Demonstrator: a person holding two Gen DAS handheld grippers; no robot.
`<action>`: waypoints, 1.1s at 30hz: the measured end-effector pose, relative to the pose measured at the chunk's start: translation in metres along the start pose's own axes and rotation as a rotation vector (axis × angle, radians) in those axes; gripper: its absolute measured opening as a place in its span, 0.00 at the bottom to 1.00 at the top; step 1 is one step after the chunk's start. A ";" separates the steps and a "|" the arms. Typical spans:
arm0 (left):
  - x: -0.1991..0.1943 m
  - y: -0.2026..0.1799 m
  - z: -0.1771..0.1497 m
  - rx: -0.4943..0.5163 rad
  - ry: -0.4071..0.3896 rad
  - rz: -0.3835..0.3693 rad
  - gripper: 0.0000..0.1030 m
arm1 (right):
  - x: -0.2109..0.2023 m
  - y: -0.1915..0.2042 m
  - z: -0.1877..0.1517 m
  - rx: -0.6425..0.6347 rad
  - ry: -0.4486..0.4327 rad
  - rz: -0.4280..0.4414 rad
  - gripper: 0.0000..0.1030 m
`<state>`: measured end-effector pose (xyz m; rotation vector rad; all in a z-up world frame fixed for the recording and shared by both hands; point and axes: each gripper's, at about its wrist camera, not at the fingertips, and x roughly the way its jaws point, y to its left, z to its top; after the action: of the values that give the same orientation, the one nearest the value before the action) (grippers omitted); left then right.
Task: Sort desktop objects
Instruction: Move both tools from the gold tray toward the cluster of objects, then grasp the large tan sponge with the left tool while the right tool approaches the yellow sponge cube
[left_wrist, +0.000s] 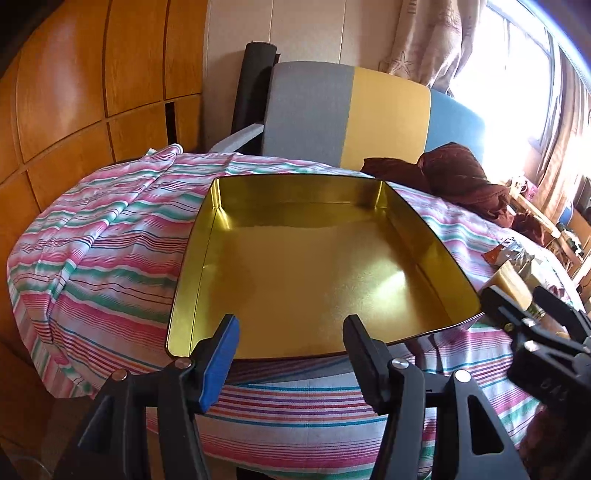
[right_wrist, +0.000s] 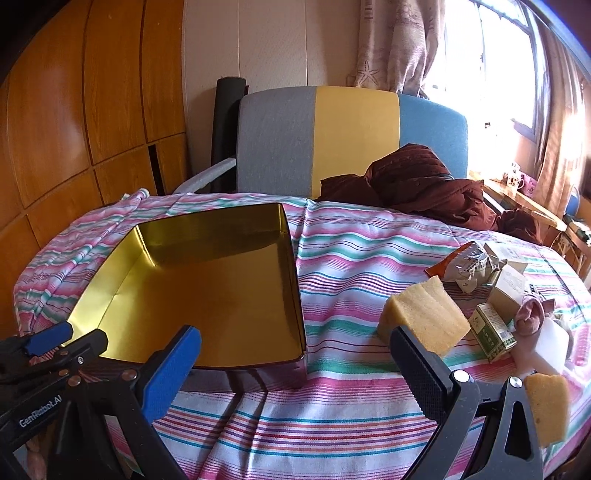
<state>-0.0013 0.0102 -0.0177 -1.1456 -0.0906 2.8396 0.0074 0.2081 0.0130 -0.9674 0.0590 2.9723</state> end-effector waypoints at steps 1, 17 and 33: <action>0.001 -0.001 0.000 0.008 0.001 0.009 0.58 | -0.002 -0.005 -0.001 0.015 -0.012 0.023 1.00; -0.003 -0.067 0.014 0.132 0.070 -0.340 0.67 | -0.047 -0.121 -0.025 0.110 -0.043 0.188 1.00; 0.013 -0.229 0.016 0.568 0.083 -0.525 0.78 | -0.086 -0.193 -0.044 0.070 -0.028 0.149 1.00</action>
<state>-0.0106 0.2387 0.0041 -0.9329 0.3452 2.1472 0.1077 0.3989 0.0217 -0.9531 0.2439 3.0925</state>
